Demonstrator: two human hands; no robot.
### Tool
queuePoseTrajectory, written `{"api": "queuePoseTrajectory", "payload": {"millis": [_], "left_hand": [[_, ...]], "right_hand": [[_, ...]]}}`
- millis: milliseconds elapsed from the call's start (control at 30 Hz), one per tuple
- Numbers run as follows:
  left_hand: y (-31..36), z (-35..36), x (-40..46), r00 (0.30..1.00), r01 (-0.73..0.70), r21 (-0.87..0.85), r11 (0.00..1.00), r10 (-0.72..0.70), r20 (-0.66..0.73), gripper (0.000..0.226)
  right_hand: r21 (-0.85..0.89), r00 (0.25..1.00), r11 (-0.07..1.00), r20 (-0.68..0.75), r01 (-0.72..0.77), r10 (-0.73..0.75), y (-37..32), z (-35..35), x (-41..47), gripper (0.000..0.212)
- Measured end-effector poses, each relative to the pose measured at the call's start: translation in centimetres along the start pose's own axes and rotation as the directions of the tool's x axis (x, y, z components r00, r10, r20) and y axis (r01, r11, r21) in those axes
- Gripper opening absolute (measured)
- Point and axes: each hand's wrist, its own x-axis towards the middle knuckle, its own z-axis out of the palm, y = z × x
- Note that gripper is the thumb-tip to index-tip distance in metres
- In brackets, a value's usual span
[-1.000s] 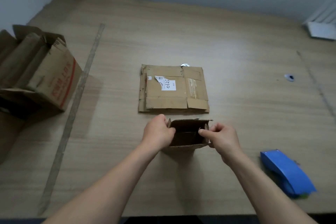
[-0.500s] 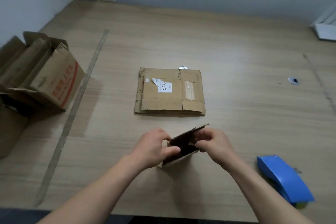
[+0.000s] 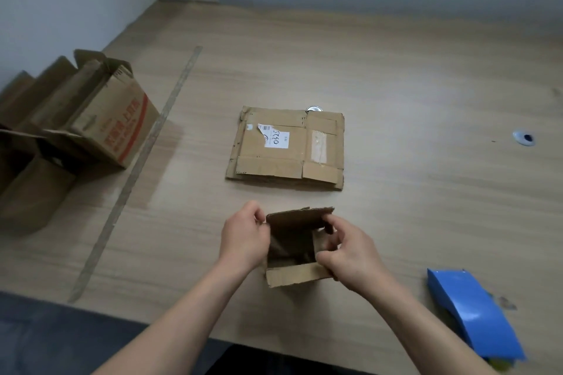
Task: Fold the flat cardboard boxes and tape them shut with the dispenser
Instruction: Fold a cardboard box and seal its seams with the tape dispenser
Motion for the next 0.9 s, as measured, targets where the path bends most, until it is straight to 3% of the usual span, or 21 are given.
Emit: {"api": "queuePoseTrajectory", "payload": {"millis": [100, 267, 367, 433, 533, 700, 767, 833, 900], "left_hand": [[0.6, -0.4, 1.0, 0.998, 0.063, -0.017, 0.998, -0.062, 0.024, 0.026], [1.6, 0.5, 2.1, 0.999, 0.039, 0.087, 0.995, -0.042, 0.032, 0.025], [0.6, 1.6, 1.8, 0.992, -0.014, 0.169, 0.986, -0.008, 0.127, 0.020], [0.5, 2.1, 1.3, 0.967, -0.123, 0.191, 0.974, 0.075, 0.242, 0.014], [0.2, 2.4, 0.6, 0.884, -0.288, 0.204, 0.936, 0.177, 0.433, 0.052], [-2.2, 1.5, 0.7, 0.686, -0.451, 0.053, 0.891, 0.308, 0.659, 0.108], [-3.3, 1.8, 1.0, 0.673, -0.466, 0.018, 0.884, 0.341, 0.656, 0.095], [-4.0, 2.4, 1.3, 0.720, -0.489, 0.002, 0.872, 0.403, 0.566, 0.057], [-4.1, 2.7, 1.4, 0.781, -0.475, 0.014, 0.880, 0.414, 0.468, 0.035]], "right_hand": [[0.018, 0.983, 0.991, 0.128, -0.132, 0.129, -1.1, -0.2, -0.5, 0.088], [0.073, 0.960, 0.963, 0.119, -0.261, 0.251, -1.8, 1.2, 0.8, 0.092], [0.076, 0.951, 0.950, 0.091, -0.302, 0.295, -1.7, 2.7, 1.4, 0.090], [0.068, 0.944, 0.942, 0.045, -0.329, 0.326, -0.9, 3.1, 1.3, 0.081], [0.218, 0.945, 0.923, -0.015, -0.316, 0.326, 1.1, 3.2, 0.7, 0.063], [0.496, 0.983, 0.849, 0.049, -0.180, 0.179, 2.6, 2.6, -0.6, 0.080], [0.458, 0.991, 0.880, 0.037, -0.129, 0.126, 3.1, 2.5, -1.0, 0.071], [0.252, 0.991, 0.966, -0.097, -0.067, 0.094, 3.4, 2.6, -1.3, 0.057], [0.105, 0.964, 0.993, -0.252, -0.057, 0.082, 3.4, 2.7, -1.5, 0.054]]}}
